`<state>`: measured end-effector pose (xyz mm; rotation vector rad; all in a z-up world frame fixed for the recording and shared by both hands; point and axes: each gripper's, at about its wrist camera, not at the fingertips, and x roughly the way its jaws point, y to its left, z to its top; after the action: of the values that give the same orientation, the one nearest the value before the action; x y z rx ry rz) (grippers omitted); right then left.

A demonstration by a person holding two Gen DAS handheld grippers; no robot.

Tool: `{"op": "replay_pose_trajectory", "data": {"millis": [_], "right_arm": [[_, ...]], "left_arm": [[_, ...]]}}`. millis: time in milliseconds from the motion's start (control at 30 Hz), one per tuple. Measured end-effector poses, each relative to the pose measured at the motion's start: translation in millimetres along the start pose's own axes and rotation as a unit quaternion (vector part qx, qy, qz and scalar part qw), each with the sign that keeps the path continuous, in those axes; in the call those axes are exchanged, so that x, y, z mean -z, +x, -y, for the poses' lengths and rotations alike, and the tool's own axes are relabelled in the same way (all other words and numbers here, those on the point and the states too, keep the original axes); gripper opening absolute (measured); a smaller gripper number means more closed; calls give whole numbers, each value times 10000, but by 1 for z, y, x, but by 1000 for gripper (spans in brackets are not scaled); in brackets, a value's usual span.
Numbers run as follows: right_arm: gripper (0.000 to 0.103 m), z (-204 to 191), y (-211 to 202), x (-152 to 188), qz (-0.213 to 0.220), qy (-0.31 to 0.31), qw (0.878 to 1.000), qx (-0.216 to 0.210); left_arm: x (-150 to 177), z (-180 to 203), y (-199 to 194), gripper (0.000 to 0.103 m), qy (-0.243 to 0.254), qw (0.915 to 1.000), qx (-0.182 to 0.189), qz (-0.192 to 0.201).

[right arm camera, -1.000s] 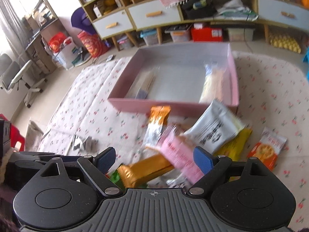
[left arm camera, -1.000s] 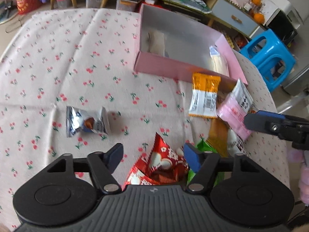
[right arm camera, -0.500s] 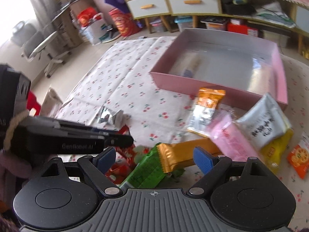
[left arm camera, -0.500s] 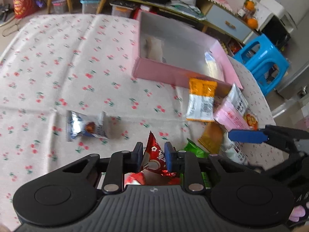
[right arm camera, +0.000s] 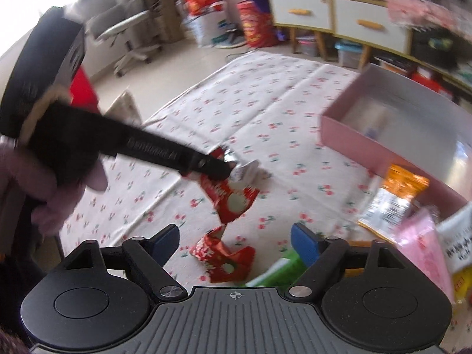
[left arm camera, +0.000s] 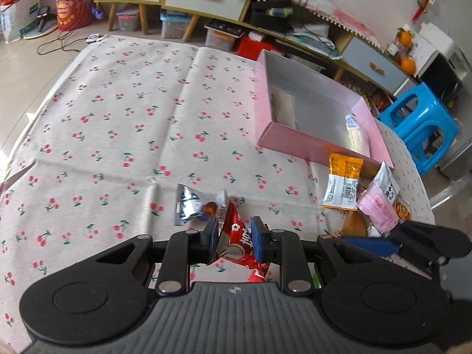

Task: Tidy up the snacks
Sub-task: 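Grasp a second red candy with the right gripper while the left gripper holds its candy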

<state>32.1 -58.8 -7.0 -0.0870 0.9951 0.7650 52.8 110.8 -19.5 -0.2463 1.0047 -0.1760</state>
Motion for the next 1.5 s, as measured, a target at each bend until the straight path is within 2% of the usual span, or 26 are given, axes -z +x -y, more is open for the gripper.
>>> {"op": "replay_pose_trajectory", "data": {"millis": [333, 467, 533, 667, 700, 1033, 1500], "right_arm": [[65, -26, 34, 10, -618, -791, 9947, 222], [58, -34, 38, 15, -617, -1102, 9910, 441], [42, -35, 40, 16, -652, -1141, 9905, 410], [36, -40, 44, 20, -704, -1388, 9865, 517], [27, -42, 43, 20, -707, -1436, 9859, 498], [26, -32, 31, 9, -468, -998, 9931, 398], [26, 21, -13, -15, 242, -5, 9976, 654]], "left_arm": [[-2, -10, -6, 21, -117, 9999, -9, 57], [-3, -11, -6, 21, -132, 9999, 0, 52], [-2, -11, -6, 21, -131, 9999, 4, 51], [-3, -10, -6, 21, -137, 9999, -15, 49], [-3, -11, -6, 21, -141, 9999, -19, 50], [-7, -11, -9, 21, -209, 9997, -23, 156], [-24, 2, -9, 21, -475, 9979, 109, 419]]}}
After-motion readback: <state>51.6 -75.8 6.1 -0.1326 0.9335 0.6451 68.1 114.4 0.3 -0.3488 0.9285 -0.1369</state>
